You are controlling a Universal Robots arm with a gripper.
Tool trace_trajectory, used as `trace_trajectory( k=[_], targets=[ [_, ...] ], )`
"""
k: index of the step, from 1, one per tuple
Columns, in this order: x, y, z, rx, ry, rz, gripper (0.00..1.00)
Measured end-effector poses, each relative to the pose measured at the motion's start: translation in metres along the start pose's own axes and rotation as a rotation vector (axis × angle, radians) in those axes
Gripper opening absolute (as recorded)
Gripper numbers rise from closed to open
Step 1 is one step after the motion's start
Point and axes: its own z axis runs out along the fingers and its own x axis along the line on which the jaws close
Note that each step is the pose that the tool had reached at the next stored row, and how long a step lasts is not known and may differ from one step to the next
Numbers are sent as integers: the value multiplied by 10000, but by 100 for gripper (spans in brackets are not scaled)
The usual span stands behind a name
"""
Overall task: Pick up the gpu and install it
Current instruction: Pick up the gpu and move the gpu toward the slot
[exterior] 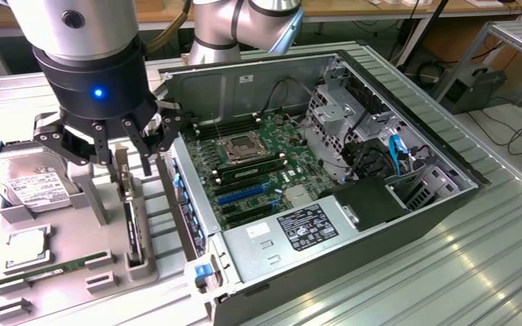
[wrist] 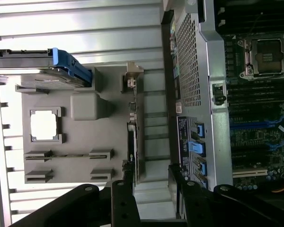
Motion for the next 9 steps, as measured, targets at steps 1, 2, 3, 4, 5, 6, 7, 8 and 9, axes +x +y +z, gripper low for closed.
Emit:
trace_trajectory(
  k=[1,2,3,4,5,6,7,8,9],
  targets=[
    [2,0,2,0,0,0,42],
    [3,0,4,0,0,0,42],
    [6,-1,6,-1,0,0,42],
    [8,-1,8,-1,0,0,42],
    [10,-1,10,0,0,0,42],
    [14,-2,14,0,0,0,42],
    [17,-2,17,0,0,0,42],
    [19,-2,19,1,1,-1,42],
    [21,-3,21,0,0,0,42]
  ],
)
